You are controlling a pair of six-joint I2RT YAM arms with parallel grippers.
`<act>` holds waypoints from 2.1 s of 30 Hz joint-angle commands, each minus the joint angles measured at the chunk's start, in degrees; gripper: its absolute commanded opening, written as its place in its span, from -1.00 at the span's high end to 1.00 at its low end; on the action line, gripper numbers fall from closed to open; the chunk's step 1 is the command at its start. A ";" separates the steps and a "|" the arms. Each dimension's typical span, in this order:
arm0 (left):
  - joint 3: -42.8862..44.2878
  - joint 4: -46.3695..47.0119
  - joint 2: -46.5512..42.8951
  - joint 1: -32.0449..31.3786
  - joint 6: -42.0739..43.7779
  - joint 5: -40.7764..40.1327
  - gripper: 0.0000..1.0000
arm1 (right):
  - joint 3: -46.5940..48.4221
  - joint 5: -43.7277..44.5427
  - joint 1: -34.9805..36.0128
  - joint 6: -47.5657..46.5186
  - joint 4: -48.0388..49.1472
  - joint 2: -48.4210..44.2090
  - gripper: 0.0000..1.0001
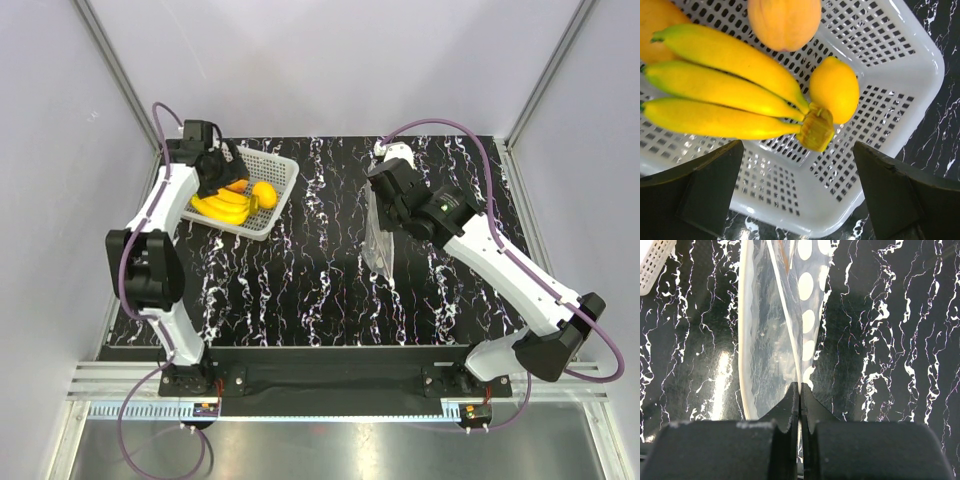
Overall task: Place the food in the zip-top bag and seal the zipper
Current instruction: Pick up the fake fruit from the bin, then place the fake fruit in the zipper food storage bag.
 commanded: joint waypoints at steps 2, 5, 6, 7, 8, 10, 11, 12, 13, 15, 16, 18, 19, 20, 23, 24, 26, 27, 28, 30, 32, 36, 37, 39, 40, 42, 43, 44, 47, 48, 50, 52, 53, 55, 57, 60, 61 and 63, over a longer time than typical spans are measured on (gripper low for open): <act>6.23 2.51 6.01 -2.72 -2.44 -1.50 -0.98 | 1.11 -0.20 0.29 -0.75 -0.11 -0.57 1.00; 11.77 1.11 11.02 -2.82 -2.70 -0.65 -0.98 | 1.02 -0.37 0.29 -0.57 -0.20 -0.75 1.00; 14.48 0.41 13.29 -2.99 -2.44 -0.20 -0.98 | 0.93 -0.29 0.29 -0.66 -0.12 -0.92 1.00; 15.64 -0.56 14.27 -3.17 -2.09 -0.20 -0.98 | 0.76 -0.20 0.37 -0.75 -0.11 -1.10 1.00; 16.61 -0.83 15.07 -3.78 -1.48 -0.46 -0.98 | 0.67 -0.20 0.29 -0.75 -0.11 -1.01 1.00; 19.86 -2.49 17.61 -5.27 1.07 -1.42 -0.98 | 0.67 -0.11 0.29 -0.92 -0.29 -1.01 1.00; 21.61 -3.89 18.67 -5.71 2.04 -3.17 -0.98 | 0.75 -0.11 0.29 -0.92 -0.38 -0.92 1.00; 25.11 -5.30 21.11 -6.06 3.52 -4.15 -0.98 | 0.84 -0.20 0.29 -0.92 -0.47 -0.75 1.00; 26.62 -7.84 22.18 -6.33 4.06 -5.11 -0.98 | 0.84 -0.29 0.29 -0.75 -0.38 -0.83 1.00; 28.47 -9.17 24.55 -6.42 4.85 -5.83 -0.98 | 0.76 -0.55 0.29 -0.84 -0.38 -1.01 1.00; 28.83 -9.62 25.26 -6.42 5.12 -5.82 -0.98 | 0.67 -0.46 0.29 -0.83 -0.29 -1.01 1.00; 30.14 -10.41 27.19 -6.59 5.99 -4.51 -0.98 | 0.58 -0.46 0.29 -0.83 -0.29 -1.18 1.00; 31.02 -12.24 27.81 -6.77 6.26 -4.42 -0.98 | 0.49 -0.46 0.29 -0.83 -0.20 -1.27 1.00; 32.08 -13.56 28.60 -7.12 6.79 -5.20 -0.98 | 0.40 -0.46 0.29 -0.83 -0.20 -1.27 1.00; 35.68 -18.75 31.59 -7.47 7.23 -6.61 -0.98 | 0.40 -0.55 0.29 -0.66 -0.20 -1.45 1.00; 35.86 -19.46 32.29 -7.39 7.49 -6.62 -0.98 | 0.40 -0.64 0.29 -0.66 -0.20 -1.36 1.00; 35.86 -19.47 33.00 -7.39 7.84 -6.18 -0.98 | 0.32 -0.64 0.37 -0.57 -0.29 -1.71 1.00; 36.04 -19.38 33.96 -7.39 7.93 -5.48 -0.97 | 0.23 -0.64 0.29 -0.66 -0.12 -1.71 1.00; 36.30 -19.46 34.58 -7.39 8.02 -4.69 -0.92 | 0.14 -0.72 0.29 -0.48 -0.11 -1.80 1.00; 37.18 -19.81 35.90 -7.39 7.85 -2.58 -0.75 | -0.04 -0.90 0.29 -0.40 -0.11 -1.89 1.00; 37.10 -19.47 35.64 -7.39 7.76 -1.96 -0.37 | -0.04 -0.81 0.29 -0.40 -0.29 -1.98 1.00; 31.15 -14.21 28.56 -7.04 6.80 -1.96 -0.09 | -0.04 -0.64 0.29 -0.22 -0.47 -1.98 1.00; 29.12 -10.45 26.43 -6.95 6.53 -0.13 -0.07 | -0.04 -0.73 0.29 -0.31 -0.47 -1.89 1.00; 23.25 -5.09 20.30 -6.07 5.39 1.82 -0.05 | -0.04 -0.55 0.29 -0.40 -0.64 -1.71 1.00; 21.38 -3.40 18.35 -5.63 5.04 2.43 -0.04 | -0.12 -0.46 0.29 -0.40 -0.64 -1.63 1.00; 16.82 -0.93 13.00 -5.37 4.77 4.10 -0.05 | -0.21 -0.46 0.29 -0.57 -0.55 -1.45 1.00; 15.84 0.21 11.49 -5.28 4.77 4.37 -0.05 | -0.21 -0.55 0.37 -0.57 -0.47 -1.27 1.00; 14.96 0.48 9.99 -5.28 4.68 4.46 -0.05 | -0.13 -0.55 0.29 -0.57 -0.38 -1.27 1.00; 10.57 2.24 4.10 -5.28 3.72 7.87 -0.05 | -0.04 -0.64 0.29 -0.40 -0.12 -0.83 1.00; 7.33 4.33 0.69 -5.36 2.76 9.02 -0.05 | 0.05 -0.99 0.37 -0.40 0.06 -0.83 1.00; 3.28 7.06 -3.10 -6.06 1.52 13.31 -0.05 | 0.31 -1.08 0.20 -0.31 0.06 -0.31 1.00; -4.10 12.86 -9.16 -7.55 -1.11 16.75 -0.04 | 0.93 -1.17 0.29 -0.05 -0.29 0.04 1.00; -9.61 15.40 -11.27 -8.34 -3.29 20.33 -0.05 | 1.19 -1.51 0.29 0.04 -0.55 0.48 1.00; -15.61 24.10 -18.04 -11.41 -6.29 22.56 -0.04 | 2.33 -1.87 0.29 0.57 -1.51 1.01 1.00; -24.05 32.60 -24.52 -13.88 -10.86 23.79 -0.04 | 3.91 -1.61 0.29 1.01 -2.66 2.15 1.00; -32.21 40.88 -32.00 -18.89 -15.08 23.01 -0.04 | 6.37 0.59 0.29 1.89 -5.99 4.43 1.00; -33.47 41.70 -33.60 -21.07 -15.53 22.48 -0.04 | 6.99 1.55 0.29 2.33 -8.09 5.22 1.00; -35.41 41.36 -37.65 -22.32 -16.24 20.20 -0.04 | 10.31 3.31 0.37 2.68 -10.82 8.47 1.00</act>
